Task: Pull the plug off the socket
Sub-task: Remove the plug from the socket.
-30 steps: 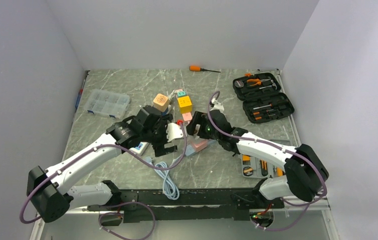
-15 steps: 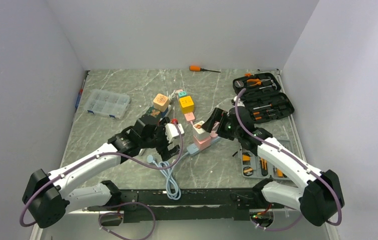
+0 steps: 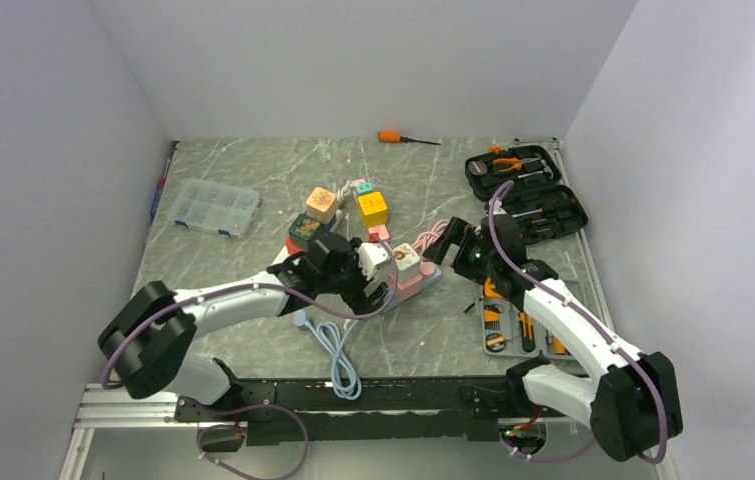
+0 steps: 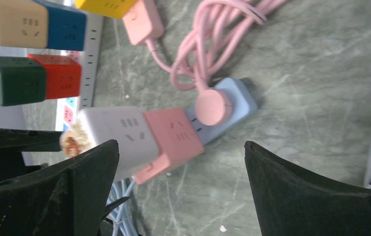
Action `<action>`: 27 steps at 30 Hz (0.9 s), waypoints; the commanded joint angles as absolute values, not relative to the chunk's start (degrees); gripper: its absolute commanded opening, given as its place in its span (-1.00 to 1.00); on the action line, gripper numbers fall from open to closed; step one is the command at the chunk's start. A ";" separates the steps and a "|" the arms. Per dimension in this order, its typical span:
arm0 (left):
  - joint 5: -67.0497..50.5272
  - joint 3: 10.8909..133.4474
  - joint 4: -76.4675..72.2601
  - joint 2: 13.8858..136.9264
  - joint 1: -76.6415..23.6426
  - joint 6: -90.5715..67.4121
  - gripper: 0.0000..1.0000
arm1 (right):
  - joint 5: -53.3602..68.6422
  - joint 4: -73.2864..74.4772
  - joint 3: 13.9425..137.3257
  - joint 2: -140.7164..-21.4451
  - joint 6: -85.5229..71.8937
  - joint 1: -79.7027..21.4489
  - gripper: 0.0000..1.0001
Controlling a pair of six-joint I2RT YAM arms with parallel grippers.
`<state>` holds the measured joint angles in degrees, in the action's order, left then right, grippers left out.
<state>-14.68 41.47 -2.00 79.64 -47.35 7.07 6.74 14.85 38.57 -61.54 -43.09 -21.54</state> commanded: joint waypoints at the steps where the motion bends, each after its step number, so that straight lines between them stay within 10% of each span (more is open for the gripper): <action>1: -14.42 47.84 -8.05 84.90 -47.89 3.36 0.99 | 10.69 14.68 36.29 -60.76 -41.27 -17.67 0.99; 27: -12.88 56.86 -14.93 100.07 -51.50 -0.69 0.99 | 18.72 9.68 31.06 -62.15 -39.46 -8.79 0.99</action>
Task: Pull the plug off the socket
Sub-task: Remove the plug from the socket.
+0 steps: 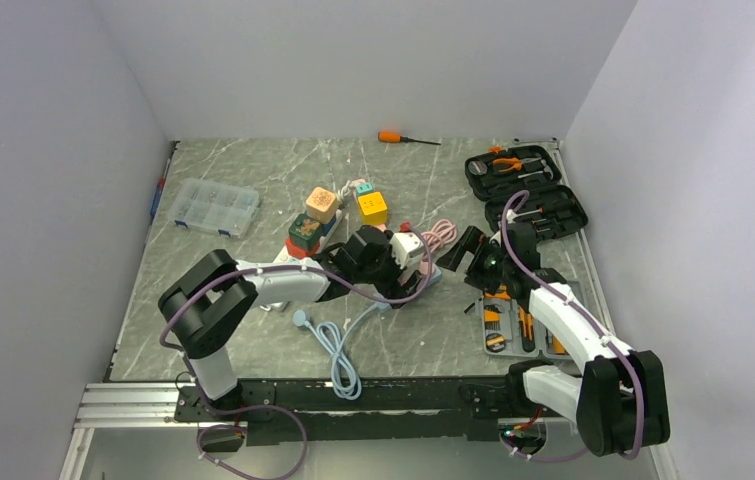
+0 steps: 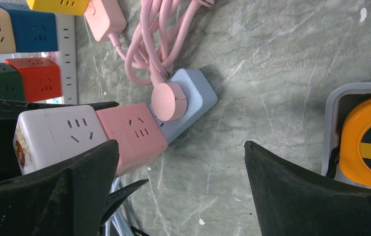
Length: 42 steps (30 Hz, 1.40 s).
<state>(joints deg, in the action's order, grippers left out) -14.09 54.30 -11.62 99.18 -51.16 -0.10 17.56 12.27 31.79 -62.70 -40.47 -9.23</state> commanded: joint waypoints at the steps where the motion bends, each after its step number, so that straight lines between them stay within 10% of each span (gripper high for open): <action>1: -13.40 56.85 -15.20 100.37 -51.50 -0.70 0.99 | 18.65 9.58 30.70 -62.16 -39.48 -8.75 0.99; 9: -15.79 57.48 -14.17 102.82 -51.45 2.56 0.71 | 18.96 9.31 29.78 -61.80 -39.54 -8.28 0.99; 14: -15.21 61.97 -9.20 104.33 -51.30 4.55 -0.36 | 19.12 8.96 29.15 -60.93 -40.10 -7.93 0.99; 18: -15.79 72.28 3.59 106.40 -49.97 4.39 -0.84 | 19.83 7.66 28.18 -60.39 -41.30 -7.82 0.99; 42: -19.98 80.29 11.42 96.04 -42.17 -18.90 -1.00 | 20.72 1.37 24.86 -45.50 -54.65 -9.86 0.98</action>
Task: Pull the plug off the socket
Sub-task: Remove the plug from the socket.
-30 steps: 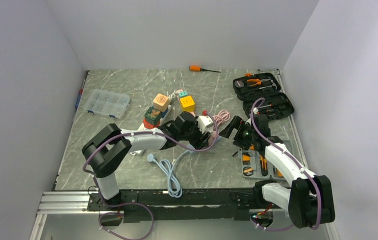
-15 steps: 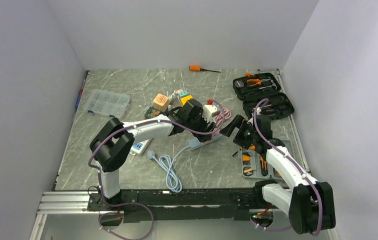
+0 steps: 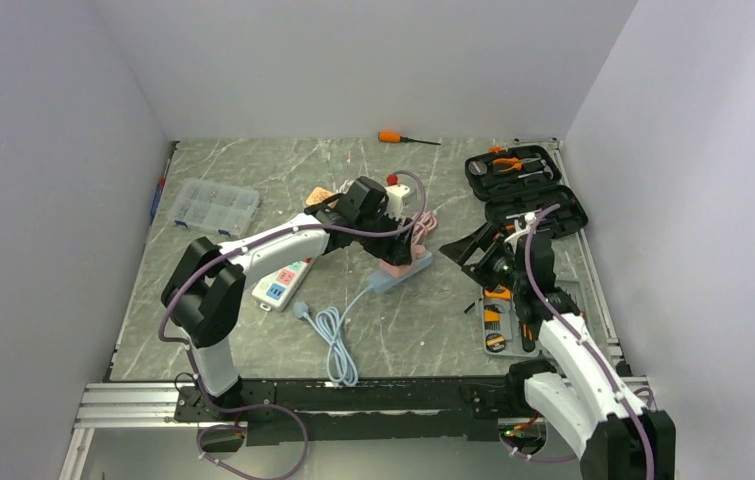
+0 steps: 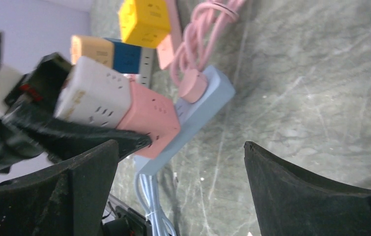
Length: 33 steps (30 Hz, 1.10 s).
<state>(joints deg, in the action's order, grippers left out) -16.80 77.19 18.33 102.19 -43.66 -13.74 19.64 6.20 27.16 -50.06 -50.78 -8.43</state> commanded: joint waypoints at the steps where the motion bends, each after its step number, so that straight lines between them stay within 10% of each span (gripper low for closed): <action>1: -20.22 80.33 11.08 96.11 -41.84 -19.44 -1.00 | 20.60 0.58 24.38 -45.18 -55.27 -10.71 0.96; 14: -24.47 87.86 8.52 98.92 -39.62 -26.37 -1.00 | 11.94 -15.92 27.18 -59.96 -58.44 -30.90 0.90; 33: -24.08 86.90 6.58 99.49 -39.72 -28.35 -0.95 | 7.65 -24.47 31.87 -69.97 -58.90 -34.20 0.52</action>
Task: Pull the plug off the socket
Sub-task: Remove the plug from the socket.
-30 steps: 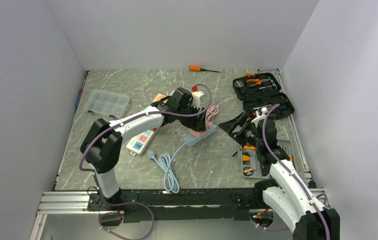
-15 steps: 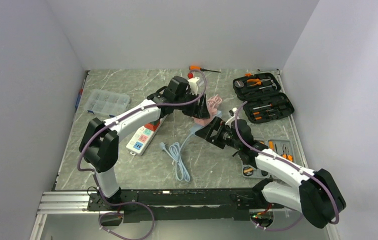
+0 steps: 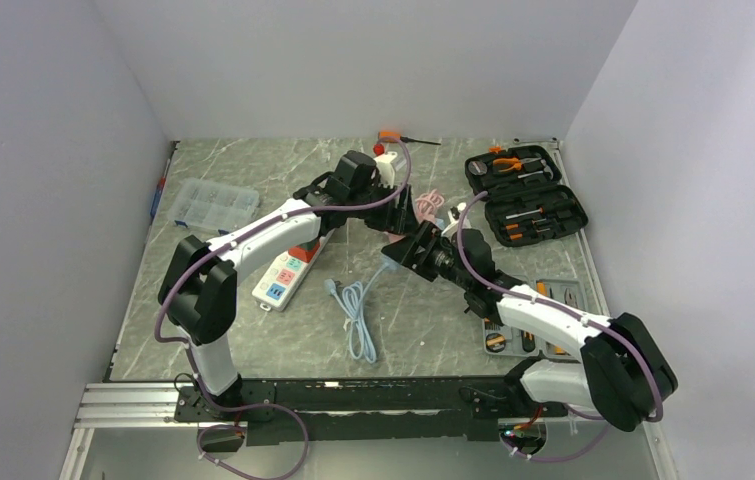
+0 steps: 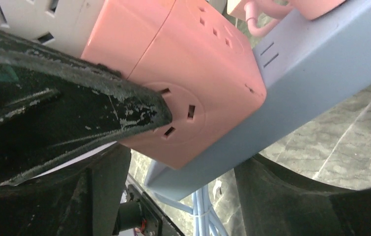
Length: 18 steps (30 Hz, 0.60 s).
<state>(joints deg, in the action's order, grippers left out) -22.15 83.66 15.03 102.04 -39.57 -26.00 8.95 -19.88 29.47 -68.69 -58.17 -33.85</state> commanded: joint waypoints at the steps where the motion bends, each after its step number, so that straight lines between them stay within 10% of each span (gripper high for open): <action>1: -24.20 86.92 6.47 99.49 -39.79 -28.46 -0.95 | 7.46 -24.64 31.76 -70.23 -59.13 -34.19 0.47; 18: -20.53 87.48 7.92 97.89 -40.42 -26.79 -1.00 | -1.79 -15.75 28.21 -67.94 -62.96 -33.90 -0.86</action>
<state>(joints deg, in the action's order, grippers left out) -19.00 83.77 12.53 102.04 -39.75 -26.70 1.39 -18.39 29.12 -70.50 -67.22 -33.43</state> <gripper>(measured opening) 0.712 0.312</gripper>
